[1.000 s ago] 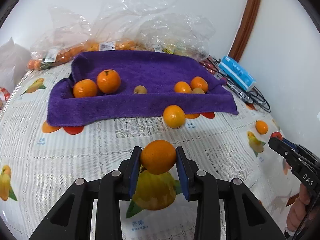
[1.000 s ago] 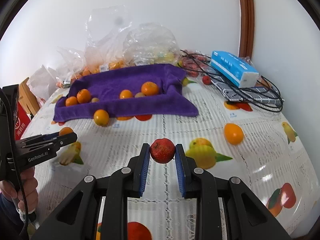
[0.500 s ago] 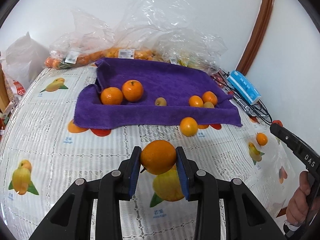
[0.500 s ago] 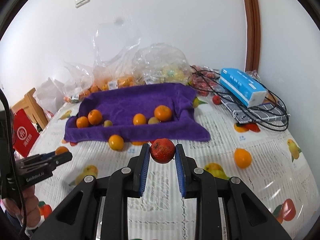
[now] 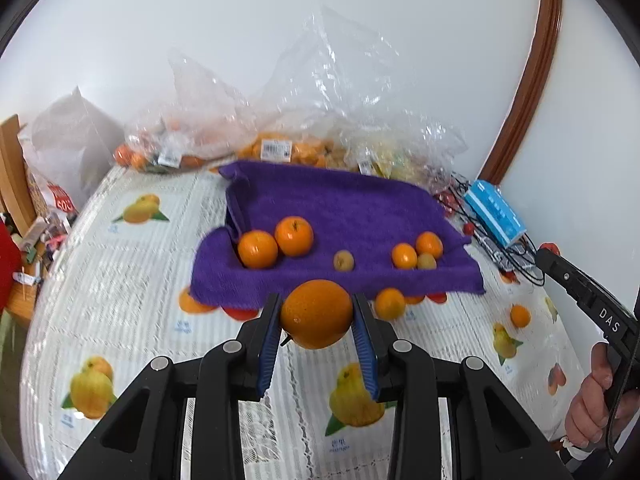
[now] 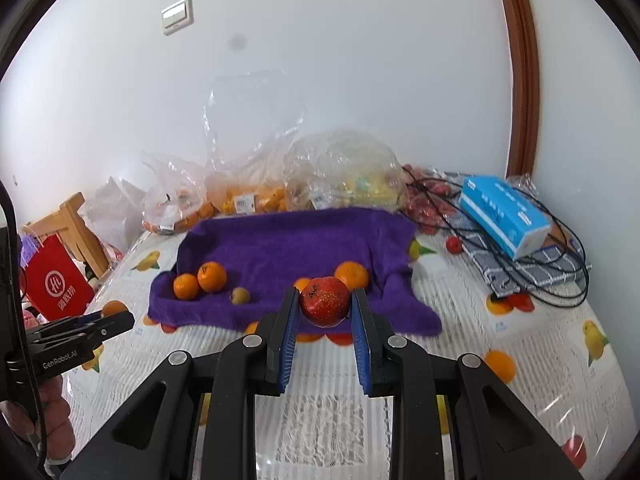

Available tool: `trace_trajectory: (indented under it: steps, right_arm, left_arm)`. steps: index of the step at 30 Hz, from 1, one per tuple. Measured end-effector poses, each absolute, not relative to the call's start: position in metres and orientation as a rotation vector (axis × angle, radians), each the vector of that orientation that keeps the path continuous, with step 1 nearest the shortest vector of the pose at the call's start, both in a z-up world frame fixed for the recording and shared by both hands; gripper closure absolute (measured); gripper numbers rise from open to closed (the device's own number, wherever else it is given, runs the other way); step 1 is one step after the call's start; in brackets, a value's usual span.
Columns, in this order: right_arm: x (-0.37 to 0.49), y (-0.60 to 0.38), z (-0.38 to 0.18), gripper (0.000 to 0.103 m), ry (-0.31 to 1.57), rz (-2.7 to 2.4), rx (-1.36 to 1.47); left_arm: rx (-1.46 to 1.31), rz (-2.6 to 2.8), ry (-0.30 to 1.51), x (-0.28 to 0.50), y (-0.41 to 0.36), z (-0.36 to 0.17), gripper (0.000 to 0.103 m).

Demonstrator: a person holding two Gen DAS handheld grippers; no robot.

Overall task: Organize fruits
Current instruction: 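Carry the red fruit with the right tool while the left tool carries its orange toward the towel, then lower the red fruit with the right tool while the left tool lowers its orange onto the towel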

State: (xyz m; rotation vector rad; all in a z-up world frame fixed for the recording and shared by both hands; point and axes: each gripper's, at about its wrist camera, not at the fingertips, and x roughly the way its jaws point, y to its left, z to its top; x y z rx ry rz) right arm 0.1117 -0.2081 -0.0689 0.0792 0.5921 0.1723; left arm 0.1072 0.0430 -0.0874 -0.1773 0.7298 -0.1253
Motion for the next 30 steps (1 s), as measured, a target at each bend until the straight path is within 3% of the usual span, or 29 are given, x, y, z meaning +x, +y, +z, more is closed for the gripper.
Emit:
trace_trajectory:
  steps: [30]
  right_arm:
    - [0.181,-0.193,-0.044,0.078,0.572,0.204,0.062]
  left_arm:
    - [-0.186,-0.139,0.693,0.181,0.04,-0.056,0.07]
